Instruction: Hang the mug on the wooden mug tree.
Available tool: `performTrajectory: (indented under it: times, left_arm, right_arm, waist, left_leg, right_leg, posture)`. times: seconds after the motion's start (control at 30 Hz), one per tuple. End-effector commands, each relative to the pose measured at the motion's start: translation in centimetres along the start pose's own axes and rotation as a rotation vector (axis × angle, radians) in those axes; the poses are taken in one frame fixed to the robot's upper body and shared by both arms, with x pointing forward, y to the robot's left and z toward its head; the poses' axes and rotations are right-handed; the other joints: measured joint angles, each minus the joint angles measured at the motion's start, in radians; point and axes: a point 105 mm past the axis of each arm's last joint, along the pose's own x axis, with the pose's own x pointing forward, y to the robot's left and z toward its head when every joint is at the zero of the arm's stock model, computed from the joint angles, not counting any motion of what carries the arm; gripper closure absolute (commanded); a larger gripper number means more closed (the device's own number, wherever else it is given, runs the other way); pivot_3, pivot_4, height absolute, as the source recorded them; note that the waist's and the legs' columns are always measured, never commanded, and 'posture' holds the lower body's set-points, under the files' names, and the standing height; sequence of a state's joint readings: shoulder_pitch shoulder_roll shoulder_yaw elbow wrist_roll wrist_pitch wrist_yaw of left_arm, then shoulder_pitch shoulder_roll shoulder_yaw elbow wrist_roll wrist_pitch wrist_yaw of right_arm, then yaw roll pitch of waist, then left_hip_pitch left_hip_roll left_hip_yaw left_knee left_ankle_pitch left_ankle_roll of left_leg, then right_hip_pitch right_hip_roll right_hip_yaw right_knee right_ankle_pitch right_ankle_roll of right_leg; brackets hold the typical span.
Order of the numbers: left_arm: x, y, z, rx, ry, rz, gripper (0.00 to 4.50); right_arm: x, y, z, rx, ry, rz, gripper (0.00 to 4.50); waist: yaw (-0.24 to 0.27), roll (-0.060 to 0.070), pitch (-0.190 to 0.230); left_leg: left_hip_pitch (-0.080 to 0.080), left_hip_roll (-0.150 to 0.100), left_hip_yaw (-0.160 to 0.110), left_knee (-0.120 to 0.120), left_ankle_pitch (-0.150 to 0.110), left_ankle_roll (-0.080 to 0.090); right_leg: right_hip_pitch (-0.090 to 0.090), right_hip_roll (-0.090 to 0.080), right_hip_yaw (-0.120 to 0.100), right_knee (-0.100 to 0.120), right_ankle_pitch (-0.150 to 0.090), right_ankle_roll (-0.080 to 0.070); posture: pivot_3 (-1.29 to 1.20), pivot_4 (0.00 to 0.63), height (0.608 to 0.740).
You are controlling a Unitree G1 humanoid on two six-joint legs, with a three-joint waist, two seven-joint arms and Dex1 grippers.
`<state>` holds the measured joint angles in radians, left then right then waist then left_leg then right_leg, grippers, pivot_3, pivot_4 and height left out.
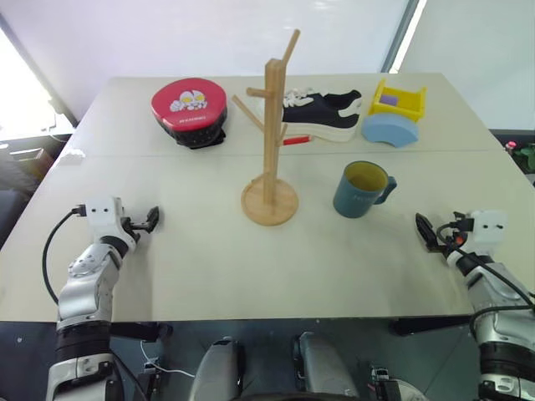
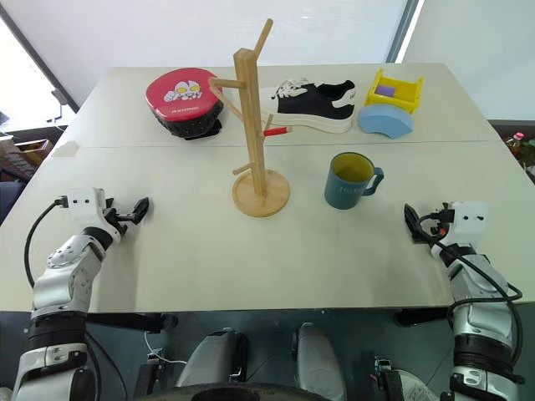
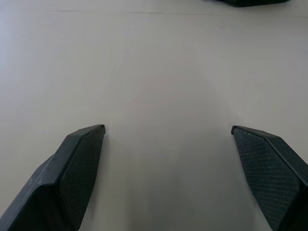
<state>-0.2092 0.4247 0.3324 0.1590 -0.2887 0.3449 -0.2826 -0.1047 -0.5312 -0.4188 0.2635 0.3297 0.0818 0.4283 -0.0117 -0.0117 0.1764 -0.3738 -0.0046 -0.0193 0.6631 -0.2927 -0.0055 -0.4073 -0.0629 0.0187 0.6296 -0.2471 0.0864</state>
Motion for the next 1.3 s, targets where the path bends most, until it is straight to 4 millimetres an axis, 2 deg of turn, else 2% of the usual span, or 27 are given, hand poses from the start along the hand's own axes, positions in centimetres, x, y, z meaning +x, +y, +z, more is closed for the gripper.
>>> performTrajectory:
  times: [0.03, 0.3, 0.4, 0.53, 0.63, 0.77, 0.9, 1.03, 1.3]
  left_arm:
    - [-0.2, -0.1, 1.3, 0.003, -0.053, -0.011, 0.0]
    - [-0.8, -0.4, 1.3, 0.006, -0.049, -0.03, 0.0]
    - [-1.3, -1.4, 1.7, 0.017, -0.066, -0.105, 0.0]
    - [-3.0, -4.8, 1.7, 0.104, -0.079, -0.318, 0.0]
    - [-4.9, -8.2, 0.9, 0.192, -0.056, -0.54, 0.0]
    - [-7.1, -12.6, 1.2, 0.219, -0.073, -0.817, 0.0]
    - [-8.3, -15.7, 1.7, 0.24, -0.13, -0.975, 0.0]
    - [-8.7, -17.6, 2.0, 0.231, -0.135, -1.059, 0.0]
    - [-8.9, -19.1, 2.7, 0.223, -0.168, -1.12, 0.0]
  right_arm:
    - [0.3, -0.5, 1.3, -0.023, -0.042, -0.011, 0.05]
    - [0.5, 0.1, 1.3, -0.022, -0.036, 0.019, 0.05]
    - [0.5, 0.7, 1.4, -0.008, -0.041, 0.049, 0.05]
    - [0.4, 1.5, 1.6, -0.028, -0.041, 0.101, 0.05]
    - [0.3, 1.7, 2.2, -0.031, -0.059, 0.126, 0.05]
    - [-0.2, 3.1, 2.7, -0.083, -0.076, 0.211, 0.05]
    - [-0.2, 3.5, 3.4, -0.099, -0.109, 0.219, 0.05]
    - [0.3, 4.3, 3.7, -0.102, -0.121, 0.231, 0.05]
    - [1.7, 5.3, 3.9, -0.085, -0.136, 0.247, 0.05]
  waist:
    - [0.0, 0.0, 0.0]
    - [0.0, 0.0, 0.0]
    - [0.0, 0.0, 0.0]
    - [0.0, 0.0, 0.0]
    - [-0.001, 0.001, 0.0]
    - [0.002, 0.001, 0.0]
    - [0.001, 0.002, 0.0]
    - [0.0, 0.003, 0.0]
    - [0.0, 0.003, 0.0]
  left_leg:
    - [0.0, 0.0, 0.0, 0.0, 0.0, 0.0]
    - [0.0, 0.0, 0.0, 0.0, 0.0, 0.0]
    - [0.0, 0.0, 0.0, 0.0, 0.0, 0.0]
    - [-0.001, 0.0, 0.0, -0.001, 0.0, 0.0]
    - [-0.001, 0.0, 0.0, -0.001, 0.0, 0.0]
    - [-0.002, 0.0, 0.0, -0.002, 0.0, 0.0]
    - [-0.002, 0.001, 0.0, -0.002, 0.0, 0.0]
    - [-0.003, 0.0, 0.0, -0.004, 0.0, 0.0]
    - [-0.002, 0.0, 0.001, -0.006, 0.0, 0.0]
  right_leg:
    - [0.0, 0.0, 0.0, 0.0, 0.0, 0.0]
    - [0.0, -0.001, 0.0, 0.0, 0.0, 0.0]
    - [0.0, -0.001, 0.0, 0.0, 0.0, -0.001]
    - [0.0, -0.001, 0.0, -0.001, -0.002, -0.003]
    - [-0.001, -0.002, 0.001, -0.002, -0.002, -0.004]
    - [-0.001, -0.003, 0.001, -0.004, -0.003, -0.006]
    - [-0.001, -0.003, 0.001, -0.006, -0.003, -0.006]
    - [-0.001, -0.003, 0.001, -0.008, -0.003, -0.005]
    - [-0.001, -0.002, 0.0, -0.01, -0.003, -0.005]
  posture:
    - [0.0, 0.15, 0.735]
    - [0.0, 0.15, 0.735]
    - [0.0, 0.15, 0.735]
    - [0.0, 0.15, 0.735]
    - [0.0, 0.15, 0.735]
    - [0.0, 0.15, 0.735]
    - [0.0, 0.15, 0.735]
    - [0.0, 0.15, 0.735]
    - [0.0, 0.15, 0.735]
